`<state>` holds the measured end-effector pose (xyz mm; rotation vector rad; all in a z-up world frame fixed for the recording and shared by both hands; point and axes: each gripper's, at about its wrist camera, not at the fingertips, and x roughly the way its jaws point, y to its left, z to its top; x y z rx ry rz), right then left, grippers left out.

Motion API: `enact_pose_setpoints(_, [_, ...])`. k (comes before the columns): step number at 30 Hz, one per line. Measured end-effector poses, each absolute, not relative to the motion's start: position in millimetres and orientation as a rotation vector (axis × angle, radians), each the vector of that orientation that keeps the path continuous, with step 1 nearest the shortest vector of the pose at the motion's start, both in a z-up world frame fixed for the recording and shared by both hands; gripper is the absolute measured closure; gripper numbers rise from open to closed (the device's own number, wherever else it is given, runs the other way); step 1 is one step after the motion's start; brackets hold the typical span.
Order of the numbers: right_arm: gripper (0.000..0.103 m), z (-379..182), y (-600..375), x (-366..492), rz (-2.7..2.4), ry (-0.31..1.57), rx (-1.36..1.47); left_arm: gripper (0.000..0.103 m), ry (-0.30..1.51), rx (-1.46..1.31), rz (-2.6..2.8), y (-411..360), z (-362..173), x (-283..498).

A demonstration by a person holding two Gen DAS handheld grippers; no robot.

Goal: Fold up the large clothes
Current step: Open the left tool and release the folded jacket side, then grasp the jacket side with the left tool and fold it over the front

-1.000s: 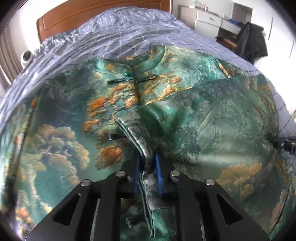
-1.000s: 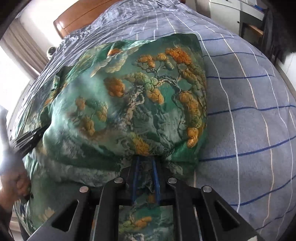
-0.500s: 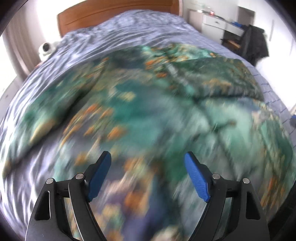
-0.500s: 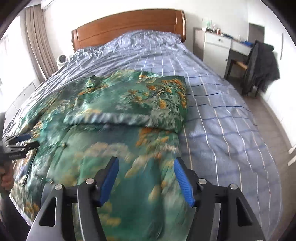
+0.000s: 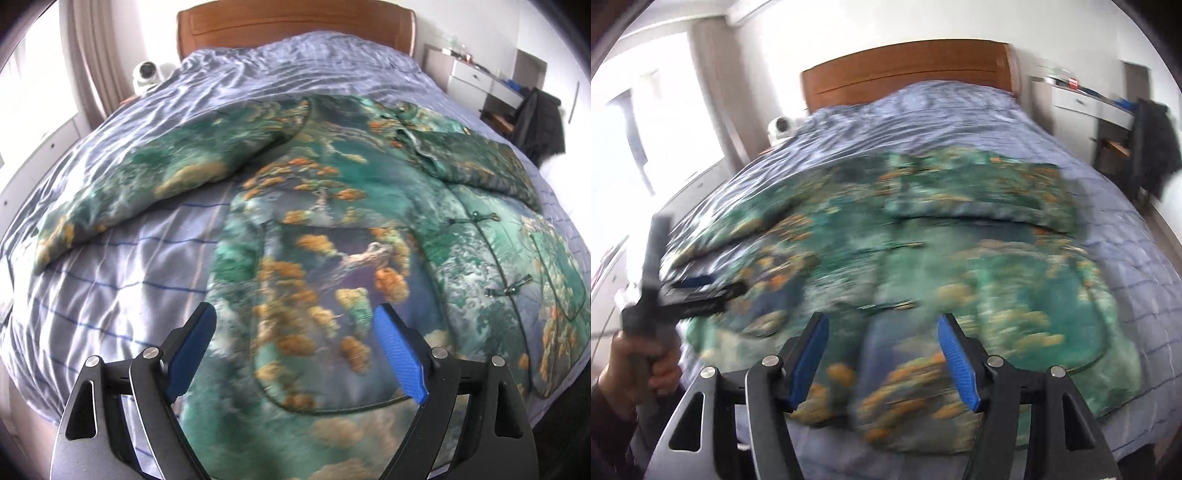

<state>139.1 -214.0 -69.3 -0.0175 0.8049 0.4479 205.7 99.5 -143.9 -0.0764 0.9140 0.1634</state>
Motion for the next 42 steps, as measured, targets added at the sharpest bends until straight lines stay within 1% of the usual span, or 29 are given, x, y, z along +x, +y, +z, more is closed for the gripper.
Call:
enact_pose_setpoints(2, [0.04,-70,-201,128,0.48,0.795,-0.057,0.012,0.913,-0.096,0.184,109,-145,203])
enact_pose_setpoints(5, [0.04,-72,-187,118,0.515,0.791,-0.114,0.012,0.922,-0.129,0.216,122,-149,202])
enact_pose_setpoints(10, [0.04,-77,-185,117,0.531,0.813,-0.099,0.012,0.937,-0.182,0.243,140,-155,205])
enact_pose_setpoints(17, [0.04,-82,-187,117,0.508,0.84,-0.083,0.012,0.927,-0.188,0.25,159,-153,213])
enact_pose_setpoints(19, [0.04,-85,-185,116,0.515,0.857,-0.078,0.011,0.914,-0.212,0.28,178,-151,216])
enact_pose_setpoints(23, [0.04,-85,-180,111,0.524,0.846,-0.11,0.009,0.871,-0.364,0.361,240,-153,221])
enact_pose_setpoints(28, [0.04,-88,-174,109,0.537,0.86,-0.13,0.006,0.782,-0.685,0.471,341,-163,236])
enact_pose_setpoints(31, [0.04,-90,-170,106,0.549,0.875,-0.132,0.006,0.75,-0.868,0.571,390,-180,244])
enact_pose_setpoints(33, [0.04,-91,-166,103,0.558,0.879,-0.143,0.006,0.745,-0.953,0.631,408,-192,249])
enact_pose_setpoints(36, [0.04,-90,-160,99,0.57,0.876,-0.164,0.007,0.756,-0.906,0.685,408,-192,261])
enact_pose_setpoints(37, [0.04,-90,-160,98,0.572,0.876,-0.166,0.017,0.764,-0.854,0.704,403,-188,266])
enact_pose_setpoints(38, [0.04,-90,-159,97,0.575,0.877,-0.166,0.046,0.776,-0.78,0.721,395,-183,273])
enact_pose_setpoints(40, [0.04,-91,-158,96,0.576,0.883,-0.165,0.087,0.807,-0.686,0.712,386,-177,285])
enact_pose_setpoints(42, [0.04,-92,-158,97,0.575,0.888,-0.158,0.092,0.788,-0.61,0.725,378,-162,288])
